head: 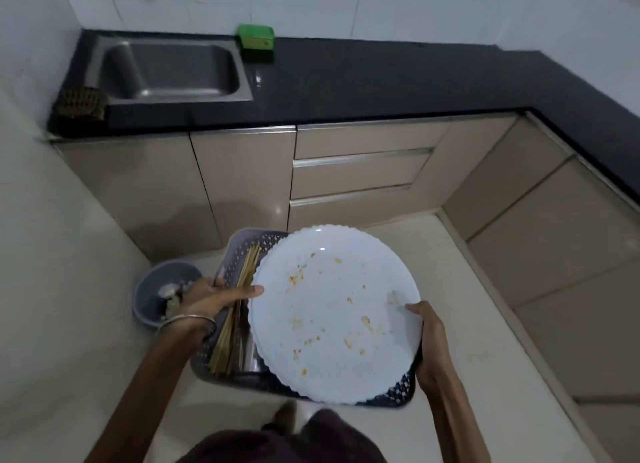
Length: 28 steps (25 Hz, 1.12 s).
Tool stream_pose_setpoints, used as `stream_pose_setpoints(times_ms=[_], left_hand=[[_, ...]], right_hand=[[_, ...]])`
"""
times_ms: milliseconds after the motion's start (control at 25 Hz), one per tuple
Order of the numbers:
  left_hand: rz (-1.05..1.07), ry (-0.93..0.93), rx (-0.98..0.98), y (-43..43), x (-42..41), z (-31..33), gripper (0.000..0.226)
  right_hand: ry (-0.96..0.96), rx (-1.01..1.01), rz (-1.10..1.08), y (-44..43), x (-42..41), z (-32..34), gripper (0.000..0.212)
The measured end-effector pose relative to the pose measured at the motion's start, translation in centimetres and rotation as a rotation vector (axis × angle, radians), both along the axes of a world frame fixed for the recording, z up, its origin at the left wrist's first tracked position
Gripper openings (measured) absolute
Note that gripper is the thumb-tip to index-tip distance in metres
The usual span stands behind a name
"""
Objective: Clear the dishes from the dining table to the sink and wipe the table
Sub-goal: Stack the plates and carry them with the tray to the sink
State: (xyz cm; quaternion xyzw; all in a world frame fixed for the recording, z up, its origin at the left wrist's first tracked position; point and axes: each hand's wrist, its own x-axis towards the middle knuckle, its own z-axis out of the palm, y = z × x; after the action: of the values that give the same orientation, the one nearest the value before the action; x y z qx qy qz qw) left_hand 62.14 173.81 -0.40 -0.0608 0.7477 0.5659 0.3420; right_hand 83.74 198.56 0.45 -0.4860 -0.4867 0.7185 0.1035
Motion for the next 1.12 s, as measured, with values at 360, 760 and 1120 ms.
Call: stream_pose_setpoints(times_ms=[360, 760, 1120], left_hand=[[0.145, 0.076, 0.071, 15.4, -25.9, 1.5, 0.092], [0.292, 0.061, 0.086, 27.2, -48.1, 4.5, 0.077], [0.305, 0.014, 0.043, 32.4, -62.4, 3.6, 0.057]], right_hand=[[0.136, 0.048, 0.231, 20.7, -31.5, 4.0, 0.026], [0.111, 0.126, 0.345, 33.0, -58.9, 4.1, 0.02], [0.061, 0.178, 0.316, 37.4, -73.3, 2.1, 0.033]])
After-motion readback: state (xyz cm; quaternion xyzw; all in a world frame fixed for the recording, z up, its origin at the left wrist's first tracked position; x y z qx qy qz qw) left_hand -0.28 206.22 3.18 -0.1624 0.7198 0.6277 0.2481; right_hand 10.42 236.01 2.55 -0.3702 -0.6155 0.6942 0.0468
